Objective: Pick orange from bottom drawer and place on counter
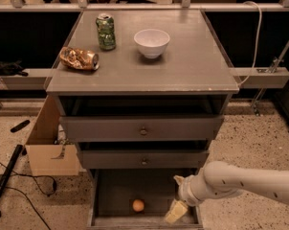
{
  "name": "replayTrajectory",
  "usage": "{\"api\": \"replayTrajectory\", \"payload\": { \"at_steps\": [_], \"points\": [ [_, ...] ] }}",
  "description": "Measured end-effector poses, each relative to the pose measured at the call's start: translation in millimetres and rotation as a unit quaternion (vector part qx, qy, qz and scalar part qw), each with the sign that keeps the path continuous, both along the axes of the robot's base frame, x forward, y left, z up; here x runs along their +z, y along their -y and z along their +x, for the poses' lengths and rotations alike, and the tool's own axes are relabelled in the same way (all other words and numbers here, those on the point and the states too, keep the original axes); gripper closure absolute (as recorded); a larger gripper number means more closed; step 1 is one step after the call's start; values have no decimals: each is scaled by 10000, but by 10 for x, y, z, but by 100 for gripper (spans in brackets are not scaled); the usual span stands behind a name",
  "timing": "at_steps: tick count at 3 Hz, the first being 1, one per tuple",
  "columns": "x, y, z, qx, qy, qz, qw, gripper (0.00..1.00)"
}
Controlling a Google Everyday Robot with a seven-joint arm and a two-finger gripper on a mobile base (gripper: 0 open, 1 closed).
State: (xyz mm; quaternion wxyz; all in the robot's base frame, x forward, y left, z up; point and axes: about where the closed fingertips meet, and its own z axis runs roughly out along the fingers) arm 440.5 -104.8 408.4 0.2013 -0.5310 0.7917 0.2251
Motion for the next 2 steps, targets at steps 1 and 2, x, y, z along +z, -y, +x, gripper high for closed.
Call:
{"api": "replayTrajectory", "payload": {
  "at_steps": [1, 2],
  "points": [
    [-241, -211, 120, 39, 139, 219, 9997, 0],
    [-445, -392, 238, -1, 329, 659, 9973, 0]
  ]
}}
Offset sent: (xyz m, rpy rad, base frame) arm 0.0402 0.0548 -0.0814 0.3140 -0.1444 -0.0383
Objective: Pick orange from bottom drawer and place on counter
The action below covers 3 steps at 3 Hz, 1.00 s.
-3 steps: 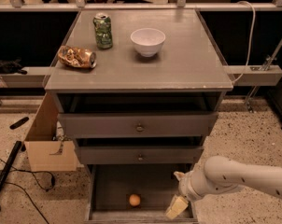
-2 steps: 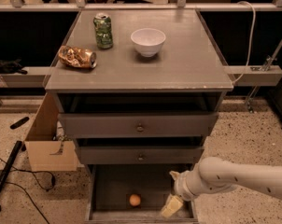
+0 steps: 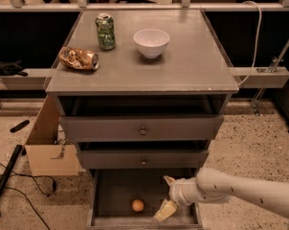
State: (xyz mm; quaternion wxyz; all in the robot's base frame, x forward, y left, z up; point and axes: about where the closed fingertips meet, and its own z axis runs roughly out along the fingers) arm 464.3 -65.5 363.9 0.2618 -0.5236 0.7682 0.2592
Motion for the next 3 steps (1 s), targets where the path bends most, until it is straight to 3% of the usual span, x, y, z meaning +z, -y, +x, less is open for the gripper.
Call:
{"api": "replayTrajectory", "payload": {
  "at_steps": [1, 2, 3],
  "points": [
    [-357, -154, 89, -47, -37, 446, 9990, 0],
    [-908, -414, 186, 30, -315, 684, 9972, 0],
    [-1206, -590, 255, 120, -457, 729, 9962, 0]
  ]
}}
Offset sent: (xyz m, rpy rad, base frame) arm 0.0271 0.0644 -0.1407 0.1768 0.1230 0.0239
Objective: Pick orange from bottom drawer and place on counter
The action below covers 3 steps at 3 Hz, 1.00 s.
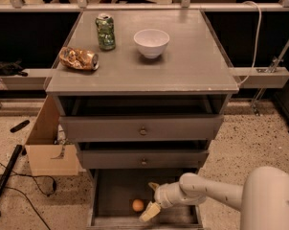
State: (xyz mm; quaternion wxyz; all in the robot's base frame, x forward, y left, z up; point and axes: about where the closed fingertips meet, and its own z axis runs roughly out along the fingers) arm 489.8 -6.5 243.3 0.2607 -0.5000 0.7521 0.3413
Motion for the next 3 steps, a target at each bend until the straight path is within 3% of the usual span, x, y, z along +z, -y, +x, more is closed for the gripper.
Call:
{"api": "replayTrajectory", "payload": {
  "at_steps": [2, 3],
  "points": [
    [-396, -306, 206, 112, 41, -58, 9999, 0],
    [-701, -299, 392, -34, 118, -122, 9999, 0]
  ]
}}
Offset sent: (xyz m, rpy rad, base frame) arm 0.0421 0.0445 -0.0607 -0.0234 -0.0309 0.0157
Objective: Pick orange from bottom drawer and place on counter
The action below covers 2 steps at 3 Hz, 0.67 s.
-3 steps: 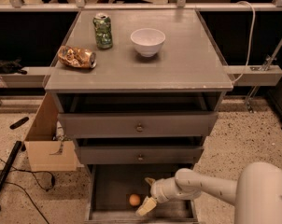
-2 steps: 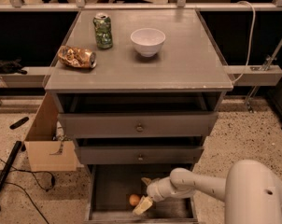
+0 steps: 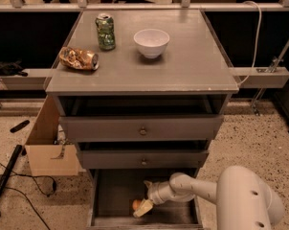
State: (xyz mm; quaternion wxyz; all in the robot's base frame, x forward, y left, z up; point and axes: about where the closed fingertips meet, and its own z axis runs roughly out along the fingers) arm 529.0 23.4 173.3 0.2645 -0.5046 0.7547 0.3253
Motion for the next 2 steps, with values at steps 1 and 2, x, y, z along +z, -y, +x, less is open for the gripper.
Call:
{"api": "replayTrajectory", "payload": {
  "at_steps": [1, 2],
  "points": [
    [-28, -10, -10, 9, -18, 0, 10000, 0],
    [-214, -63, -72, 71, -113, 12, 9999, 0]
  ]
}}
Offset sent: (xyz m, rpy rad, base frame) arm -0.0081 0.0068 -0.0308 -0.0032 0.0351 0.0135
